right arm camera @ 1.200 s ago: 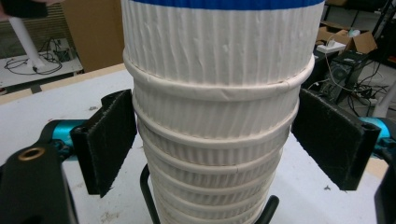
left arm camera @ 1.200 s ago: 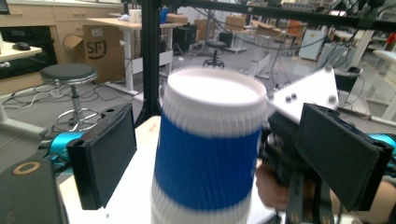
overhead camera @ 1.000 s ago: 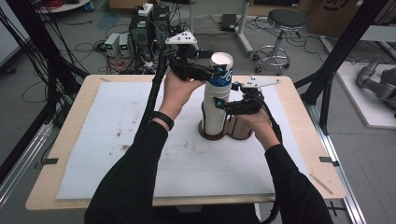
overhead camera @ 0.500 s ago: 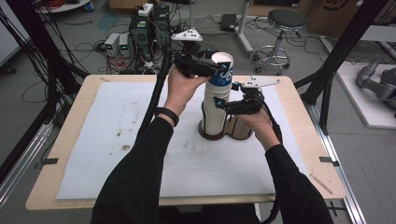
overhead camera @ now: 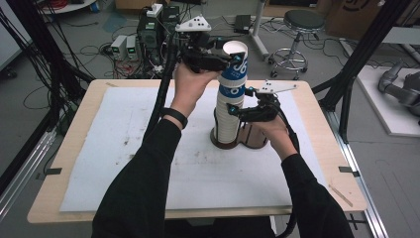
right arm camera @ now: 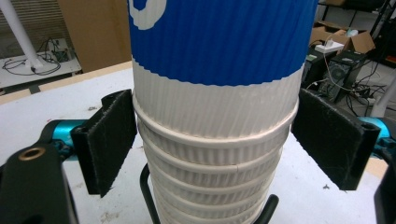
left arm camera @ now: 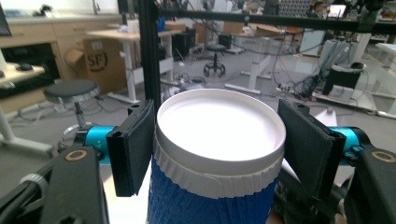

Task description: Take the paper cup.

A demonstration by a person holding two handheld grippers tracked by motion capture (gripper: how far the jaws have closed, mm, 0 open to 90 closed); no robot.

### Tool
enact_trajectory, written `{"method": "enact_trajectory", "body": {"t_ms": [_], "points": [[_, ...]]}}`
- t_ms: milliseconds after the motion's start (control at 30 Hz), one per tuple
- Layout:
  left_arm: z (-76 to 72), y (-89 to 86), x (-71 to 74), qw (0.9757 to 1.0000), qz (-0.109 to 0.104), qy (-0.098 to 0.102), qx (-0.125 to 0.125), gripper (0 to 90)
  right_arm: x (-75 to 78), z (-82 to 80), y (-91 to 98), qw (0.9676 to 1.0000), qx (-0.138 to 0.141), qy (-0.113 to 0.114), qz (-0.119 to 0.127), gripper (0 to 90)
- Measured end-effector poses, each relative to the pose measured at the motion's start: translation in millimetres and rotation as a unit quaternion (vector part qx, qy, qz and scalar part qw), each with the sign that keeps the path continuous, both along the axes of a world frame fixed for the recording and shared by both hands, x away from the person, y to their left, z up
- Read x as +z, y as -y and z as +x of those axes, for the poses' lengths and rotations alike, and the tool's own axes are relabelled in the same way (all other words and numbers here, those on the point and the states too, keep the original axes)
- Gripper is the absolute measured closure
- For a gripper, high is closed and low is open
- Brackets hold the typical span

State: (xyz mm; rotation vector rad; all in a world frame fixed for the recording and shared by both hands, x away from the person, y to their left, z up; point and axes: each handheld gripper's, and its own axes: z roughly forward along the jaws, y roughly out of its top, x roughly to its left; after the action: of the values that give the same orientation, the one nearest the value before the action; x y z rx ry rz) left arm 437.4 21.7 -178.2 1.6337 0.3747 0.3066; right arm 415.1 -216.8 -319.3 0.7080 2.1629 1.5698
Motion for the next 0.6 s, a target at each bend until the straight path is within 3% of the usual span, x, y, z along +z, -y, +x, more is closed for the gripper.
{"method": "enact_trajectory", "body": {"t_ms": [333,600], "points": [[-12.2,-9.2,25.3,0.9993,-0.025,0.027,0.003,30.0,0.2,-0.3,0.2,1.0,0.001,0.0,-0.001,14.9],[-28.4,-25.7,37.5,0.9988,-0.026,0.043,-0.001,30.0,0.3,-0.1,0.8,1.0,0.0,0.001,-0.002,14.9]]}}
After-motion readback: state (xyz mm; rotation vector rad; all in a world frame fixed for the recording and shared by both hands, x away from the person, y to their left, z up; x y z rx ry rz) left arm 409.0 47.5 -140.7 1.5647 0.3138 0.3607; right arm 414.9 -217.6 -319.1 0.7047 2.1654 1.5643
